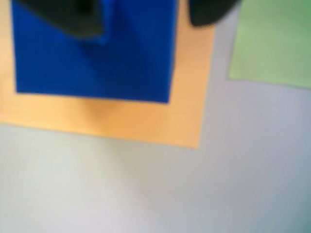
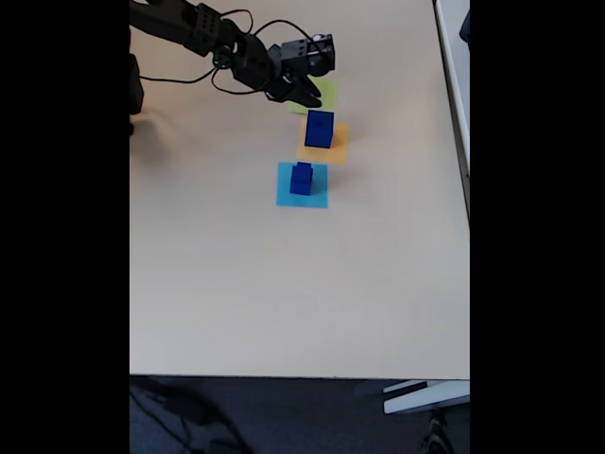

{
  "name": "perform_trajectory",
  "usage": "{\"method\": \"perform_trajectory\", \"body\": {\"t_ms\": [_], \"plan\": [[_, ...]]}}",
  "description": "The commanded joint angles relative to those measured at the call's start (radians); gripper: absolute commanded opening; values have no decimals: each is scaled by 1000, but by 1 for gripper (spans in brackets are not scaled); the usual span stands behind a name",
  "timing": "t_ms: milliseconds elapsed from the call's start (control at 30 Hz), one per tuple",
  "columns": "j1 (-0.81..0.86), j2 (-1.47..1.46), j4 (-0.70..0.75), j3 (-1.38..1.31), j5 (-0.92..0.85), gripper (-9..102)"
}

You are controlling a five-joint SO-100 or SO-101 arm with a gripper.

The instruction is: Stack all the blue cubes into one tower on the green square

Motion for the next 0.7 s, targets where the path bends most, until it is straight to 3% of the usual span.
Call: {"method": "perform_trajectory", "body": {"t_ms": [0,667], "plan": [[6,-5,-23,-77,-9,8],[49,-55,-14,-106,-2,11]]}}
